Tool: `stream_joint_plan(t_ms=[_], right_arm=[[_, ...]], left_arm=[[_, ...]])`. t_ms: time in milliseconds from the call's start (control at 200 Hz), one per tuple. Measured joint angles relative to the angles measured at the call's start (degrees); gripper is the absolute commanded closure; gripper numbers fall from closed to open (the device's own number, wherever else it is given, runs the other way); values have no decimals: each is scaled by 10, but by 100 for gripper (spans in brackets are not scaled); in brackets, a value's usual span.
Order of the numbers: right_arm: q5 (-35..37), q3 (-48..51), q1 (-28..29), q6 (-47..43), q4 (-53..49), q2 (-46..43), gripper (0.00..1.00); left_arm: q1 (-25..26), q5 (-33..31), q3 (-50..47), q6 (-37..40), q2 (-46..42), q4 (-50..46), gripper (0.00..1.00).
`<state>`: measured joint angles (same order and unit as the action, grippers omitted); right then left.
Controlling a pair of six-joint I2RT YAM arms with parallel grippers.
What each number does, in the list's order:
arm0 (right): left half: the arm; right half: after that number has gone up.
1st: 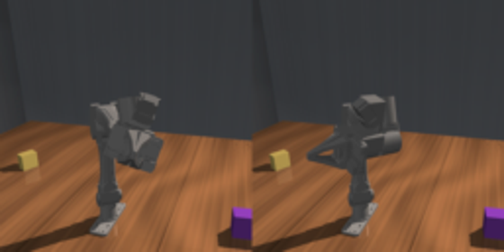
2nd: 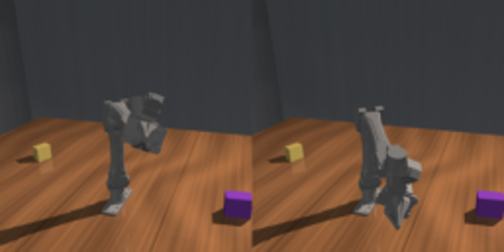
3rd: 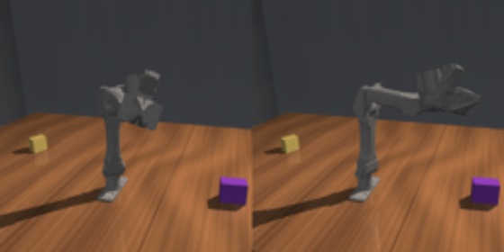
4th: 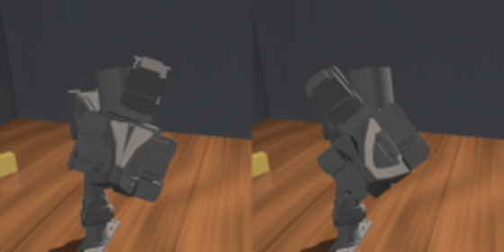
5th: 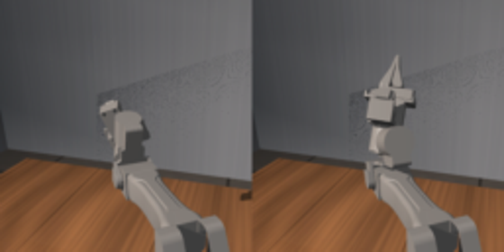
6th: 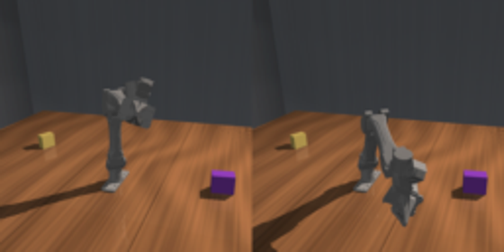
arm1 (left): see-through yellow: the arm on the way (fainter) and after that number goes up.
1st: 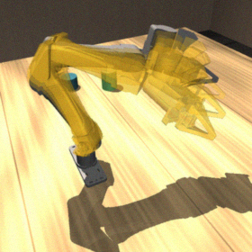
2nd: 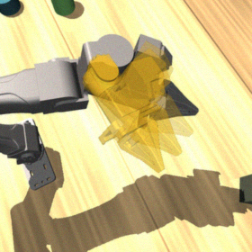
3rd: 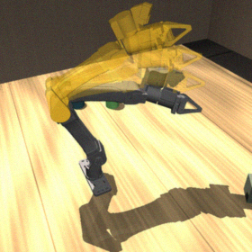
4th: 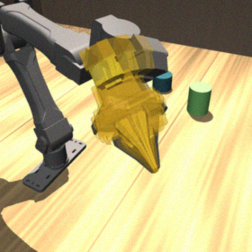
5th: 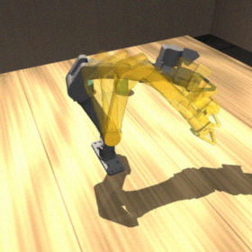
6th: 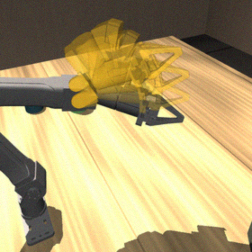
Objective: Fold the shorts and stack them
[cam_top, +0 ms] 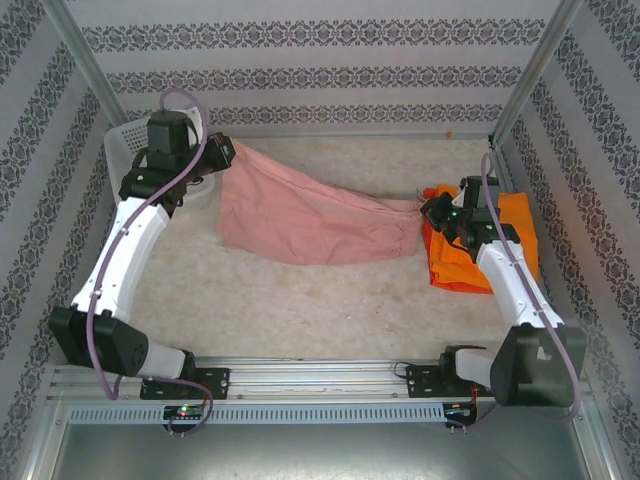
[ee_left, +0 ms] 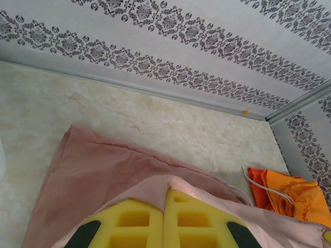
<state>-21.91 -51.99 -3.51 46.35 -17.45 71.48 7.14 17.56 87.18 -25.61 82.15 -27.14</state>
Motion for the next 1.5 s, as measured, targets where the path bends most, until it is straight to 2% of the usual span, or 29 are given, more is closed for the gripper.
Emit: stream_joint_plan(t_ms=[480, 545, 594, 634, 734, 779, 904, 1014, 1094, 1199, 1284, 1339, 1499], right_arm=[[-15, -58, -13, 8, 27, 138, 100], [-14, -74, -13, 13, 30, 159, 98], [-13, -88, -13, 15, 33, 178, 92], [-11, -100, -13, 18, 36, 194, 82], [-6, -137, -16, 33, 40, 238, 48], [-6, -156, -20, 45, 42, 256, 38], [-4, -194, -31, 74, 49, 271, 20], [2, -198, -34, 94, 64, 250, 12], [5, -185, -31, 105, 75, 219, 9], [5, -168, -12, 108, 83, 183, 6], [-2, -167, 18, 108, 89, 180, 4], [-12, -167, 40, 108, 92, 187, 3], [-39, -166, 98, 109, 94, 229, 2]], left_arm=[[0, -12, 76, 2, 138, -26, 100], [0, -16, 98, 2, 167, -28, 98], [-1, -16, 119, 2, 194, -30, 95], [-2, -15, 140, 1, 219, -31, 91], [-10, 0, 210, -9, 295, -38, 71], [-17, 13, 250, -14, 332, -42, 64], [-41, 52, 398, -30, 429, -88, 38], [-52, 64, 443, -18, 427, -123, 23], [-52, 71, 396, -13, 367, -121, 13], [-46, 84, 232, -21, 226, -78, 0], [-37, 97, 91, -45, 120, -11, 0], [-30, 104, 25, -60, 83, 27, 0], [-3, 115, -97, -95, 93, 105, 0]])
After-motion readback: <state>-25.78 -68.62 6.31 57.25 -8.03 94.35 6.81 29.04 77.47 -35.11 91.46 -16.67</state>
